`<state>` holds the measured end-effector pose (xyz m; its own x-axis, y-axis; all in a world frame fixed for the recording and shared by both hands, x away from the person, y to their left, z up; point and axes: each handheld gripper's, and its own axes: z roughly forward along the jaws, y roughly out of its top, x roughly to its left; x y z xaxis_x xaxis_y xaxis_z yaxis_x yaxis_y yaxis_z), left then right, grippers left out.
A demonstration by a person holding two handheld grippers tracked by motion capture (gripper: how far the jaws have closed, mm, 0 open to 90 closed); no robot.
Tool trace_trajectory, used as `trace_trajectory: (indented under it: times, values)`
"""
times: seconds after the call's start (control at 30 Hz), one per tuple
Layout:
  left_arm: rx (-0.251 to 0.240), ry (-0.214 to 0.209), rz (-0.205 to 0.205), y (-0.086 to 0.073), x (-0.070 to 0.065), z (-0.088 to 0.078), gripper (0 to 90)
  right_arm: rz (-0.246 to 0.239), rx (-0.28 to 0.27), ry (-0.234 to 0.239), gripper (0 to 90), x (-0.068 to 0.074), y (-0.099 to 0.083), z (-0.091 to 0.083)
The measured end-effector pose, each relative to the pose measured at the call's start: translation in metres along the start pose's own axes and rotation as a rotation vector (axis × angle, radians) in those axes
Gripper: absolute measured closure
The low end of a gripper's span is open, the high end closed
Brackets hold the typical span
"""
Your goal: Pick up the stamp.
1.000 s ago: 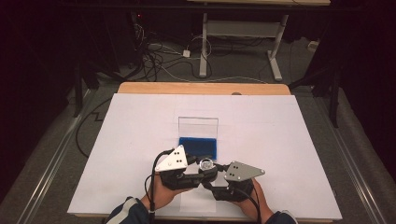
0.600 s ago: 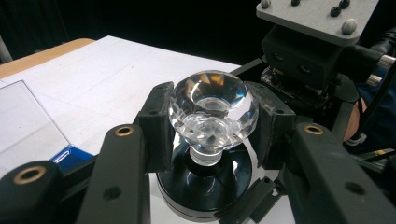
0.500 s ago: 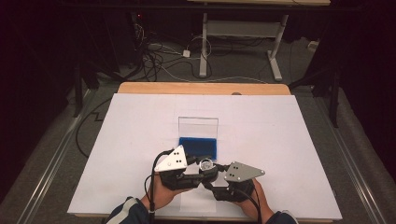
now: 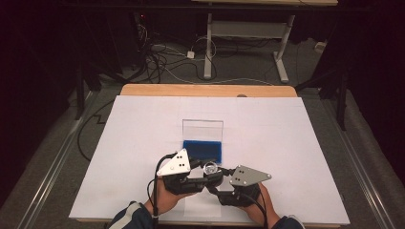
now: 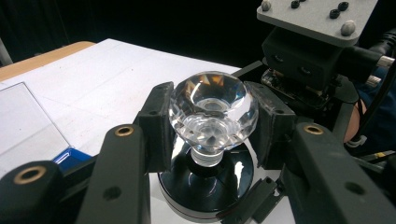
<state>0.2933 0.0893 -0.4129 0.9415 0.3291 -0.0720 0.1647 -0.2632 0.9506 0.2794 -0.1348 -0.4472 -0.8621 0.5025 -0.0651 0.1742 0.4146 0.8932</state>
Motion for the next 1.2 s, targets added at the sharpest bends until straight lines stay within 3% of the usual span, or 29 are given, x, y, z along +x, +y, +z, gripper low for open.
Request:
trace_trajectory:
  times: [0.7, 0.73, 0.77, 0.8, 0.83, 0.87, 0.9, 0.93, 0.97, 1.0, 1.07, 1.13, 1.17, 1.2]
  values:
    - [0.0, 0.013, 0.015, 0.0, -0.002, -0.001, 54.0, 0.012, 0.007, 0.008, 39.4, 0.0, 0.0, -0.001]
    - [-0.002, 0.013, 0.015, 0.0, -0.001, -0.001, 54.1, 0.02, 0.007, 0.011, 41.7, -0.001, 0.0, -0.001]
    - [-0.021, 0.037, 0.023, 0.0, -0.002, -0.003, 54.1, 0.033, 0.018, 0.021, 89.3, -0.002, -0.001, -0.002]
    - [-0.058, 0.044, 0.005, 0.002, 0.001, -0.008, 54.1, 0.052, 0.004, -0.002, 90.0, -0.004, -0.006, -0.002]
    - [-0.081, 0.04, -0.01, 0.006, 0.004, -0.014, 54.1, 0.072, 0.013, 0.019, 90.0, -0.006, -0.01, -0.001]
    - [-0.069, 0.025, 0.002, 0.009, 0.006, -0.018, 54.1, 0.072, 0.013, 0.019, 90.0, -0.006, -0.01, -0.001]
    - [-0.06, 0.037, 0.025, 0.01, 0.004, -0.02, 54.1, 0.037, 0.003, 0.016, 86.7, -0.005, -0.009, -0.003]
    - [-0.046, 0.021, 0.024, 0.008, 0.003, -0.017, 54.0, -0.048, 0.016, -0.009, 57.2, 0.003, 0.009, -0.009]
    - [-0.046, 0.021, 0.024, 0.008, 0.003, -0.017, 54.1, -0.048, 0.016, -0.009, 57.2, 0.003, 0.009, -0.009]
    - [-0.049, 0.017, 0.017, 0.006, 0.003, -0.016, 54.1, -0.106, 0.039, -0.05, 55.9, 0.006, 0.015, -0.013]
    - [-0.043, 0.013, 0.013, 0.006, 0.003, -0.014, 54.1, -0.072, 0.049, -0.045, 45.8, 0.003, 0.01, -0.013]
    - [-0.04, 0.025, 0.018, 0.006, 0.002, -0.014, 54.1, -0.066, 0.064, -0.058, 43.9, 0.001, 0.008, -0.011]
    - [-0.038, 0.026, 0.016, 0.006, 0.003, -0.015, 54.1, -0.043, 0.071, -0.059, 34.9, -0.003, 0.003, -0.01]
    - [-0.04, 0.027, 0.013, 0.007, 0.003, -0.016, 54.1, -0.043, 0.071, -0.059, 34.9, -0.003, 0.003, -0.01]
